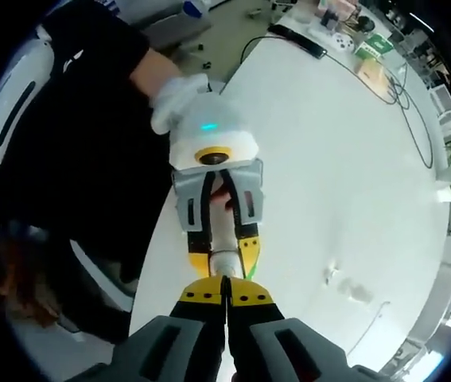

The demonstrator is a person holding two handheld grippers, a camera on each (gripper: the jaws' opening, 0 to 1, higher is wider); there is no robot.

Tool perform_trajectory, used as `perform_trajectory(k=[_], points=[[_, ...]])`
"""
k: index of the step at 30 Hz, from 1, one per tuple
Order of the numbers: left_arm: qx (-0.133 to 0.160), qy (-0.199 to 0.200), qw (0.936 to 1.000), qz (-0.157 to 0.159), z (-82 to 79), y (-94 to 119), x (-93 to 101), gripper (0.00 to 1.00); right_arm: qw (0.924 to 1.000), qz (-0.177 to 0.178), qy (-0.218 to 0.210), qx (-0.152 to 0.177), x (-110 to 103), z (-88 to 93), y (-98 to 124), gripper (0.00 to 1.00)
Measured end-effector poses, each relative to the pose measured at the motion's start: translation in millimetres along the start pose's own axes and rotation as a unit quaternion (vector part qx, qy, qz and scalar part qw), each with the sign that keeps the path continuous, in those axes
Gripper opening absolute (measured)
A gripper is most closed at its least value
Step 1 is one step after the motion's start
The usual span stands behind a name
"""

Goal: Clamp pump bottle remove cover press pump head put on cover

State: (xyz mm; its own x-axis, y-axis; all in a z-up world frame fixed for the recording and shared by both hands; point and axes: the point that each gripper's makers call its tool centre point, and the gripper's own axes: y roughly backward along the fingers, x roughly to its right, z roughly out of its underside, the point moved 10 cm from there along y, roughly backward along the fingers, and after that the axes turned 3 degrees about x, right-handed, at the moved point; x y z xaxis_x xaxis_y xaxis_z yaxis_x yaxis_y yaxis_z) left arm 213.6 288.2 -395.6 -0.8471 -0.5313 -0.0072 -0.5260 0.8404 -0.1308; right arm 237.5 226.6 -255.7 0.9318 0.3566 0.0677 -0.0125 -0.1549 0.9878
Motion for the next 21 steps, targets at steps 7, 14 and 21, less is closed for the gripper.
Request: perform_trajectory(k=[7, 14, 21], points=[[0.001, 0.000, 1.0000, 0.000, 0.0, 0.5, 0.1, 0.14, 1.0000, -0.004, -0.005, 0.002, 1.1, -0.1, -0.4, 0.00], [0.000, -0.003, 1.0000, 0.002, 0.1, 0.5, 0.0, 0.14, 0.9999, -0.007, -0.008, 0.000, 1.7, -0.8, -0.4, 0.00], [0.000, -0.006, 1.0000, 0.001, 0.0, 0.3, -0.5, 0.14, 0.9999, -0.012, -0.011, 0.001, 2.9, -0.8, -0.6, 0.00]])
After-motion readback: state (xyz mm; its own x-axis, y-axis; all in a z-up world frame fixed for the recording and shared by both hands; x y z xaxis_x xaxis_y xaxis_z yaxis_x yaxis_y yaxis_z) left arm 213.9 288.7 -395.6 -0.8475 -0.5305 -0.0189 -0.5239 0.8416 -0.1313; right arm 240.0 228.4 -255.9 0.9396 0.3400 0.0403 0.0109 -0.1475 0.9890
